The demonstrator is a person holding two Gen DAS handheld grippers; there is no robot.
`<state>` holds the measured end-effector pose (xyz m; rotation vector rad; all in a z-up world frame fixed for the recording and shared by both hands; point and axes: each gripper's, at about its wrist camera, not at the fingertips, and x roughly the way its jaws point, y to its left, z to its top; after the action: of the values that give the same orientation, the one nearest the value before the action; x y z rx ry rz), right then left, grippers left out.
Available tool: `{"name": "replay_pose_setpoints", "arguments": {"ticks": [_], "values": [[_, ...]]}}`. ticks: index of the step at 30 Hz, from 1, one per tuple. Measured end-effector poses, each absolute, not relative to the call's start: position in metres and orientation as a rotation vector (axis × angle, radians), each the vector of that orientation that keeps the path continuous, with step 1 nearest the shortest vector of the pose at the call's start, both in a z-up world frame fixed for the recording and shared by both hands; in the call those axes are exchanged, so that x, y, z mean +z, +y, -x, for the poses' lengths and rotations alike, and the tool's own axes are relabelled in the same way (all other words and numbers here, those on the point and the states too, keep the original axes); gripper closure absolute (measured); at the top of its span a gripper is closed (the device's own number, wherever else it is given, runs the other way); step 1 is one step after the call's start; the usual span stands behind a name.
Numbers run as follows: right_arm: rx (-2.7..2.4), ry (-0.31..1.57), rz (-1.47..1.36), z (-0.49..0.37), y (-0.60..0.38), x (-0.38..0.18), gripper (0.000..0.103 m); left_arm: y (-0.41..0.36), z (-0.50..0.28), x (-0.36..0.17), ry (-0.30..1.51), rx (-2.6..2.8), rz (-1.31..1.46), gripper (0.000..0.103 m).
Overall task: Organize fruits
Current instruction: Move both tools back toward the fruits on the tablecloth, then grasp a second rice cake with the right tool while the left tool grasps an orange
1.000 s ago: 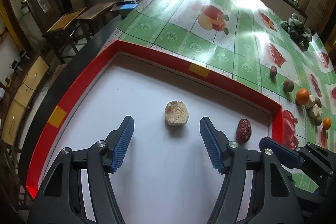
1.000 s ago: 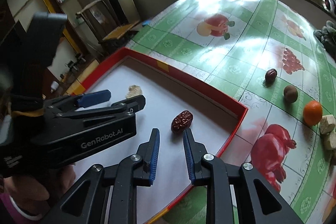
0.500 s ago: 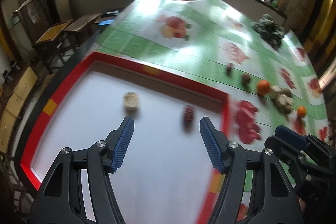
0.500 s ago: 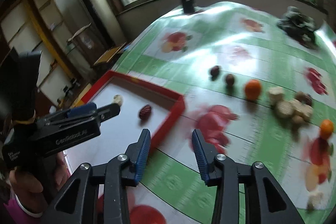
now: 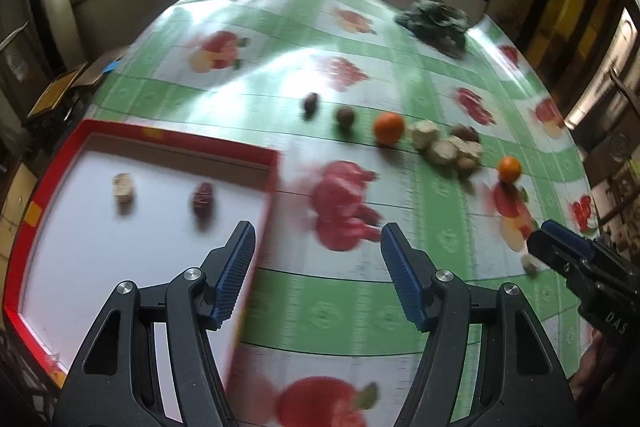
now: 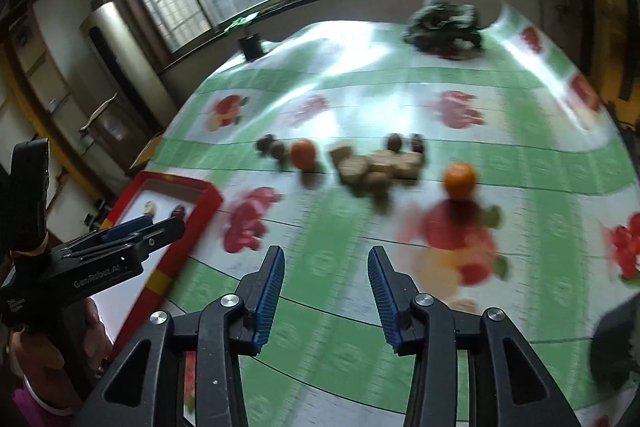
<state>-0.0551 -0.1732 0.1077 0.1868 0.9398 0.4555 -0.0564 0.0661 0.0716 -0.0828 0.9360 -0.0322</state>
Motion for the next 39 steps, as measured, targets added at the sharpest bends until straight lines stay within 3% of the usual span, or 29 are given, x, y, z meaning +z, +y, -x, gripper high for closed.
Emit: {"name": "replay_pose_setpoints", "arguments": {"ticks": [13, 35, 36, 38, 39], "values": [[0.336, 0.946, -0.195, 0.068, -0.243, 0.089, 0.06, -0.004, 0.041, 0.057, 0.994, -0.137, 0.026, 0.037], [0.396, 0.994, -0.046, 0.067, -0.23, 0.056, 0.06, -0.016, 0.021, 0.043, 1.043, -0.141, 0.039, 0.037], [0.393, 1.002, -0.04, 0.066, -0.229, 0.054, 0.061, -0.015, 0.02, 0.043, 1.044, -0.139, 0.042, 0.038], [0.385, 0.992, -0.023, 0.065, -0.227, 0.055, 0.076, -0.016, 0.017, 0.044, 1.045, -0.138, 0.048, 0.038], [0.376, 0.992, -0.011, 0.065, -0.226, 0.056, 0.078, -0.017, 0.015, 0.046, 1.045, -0.141, 0.048, 0.038]]}}
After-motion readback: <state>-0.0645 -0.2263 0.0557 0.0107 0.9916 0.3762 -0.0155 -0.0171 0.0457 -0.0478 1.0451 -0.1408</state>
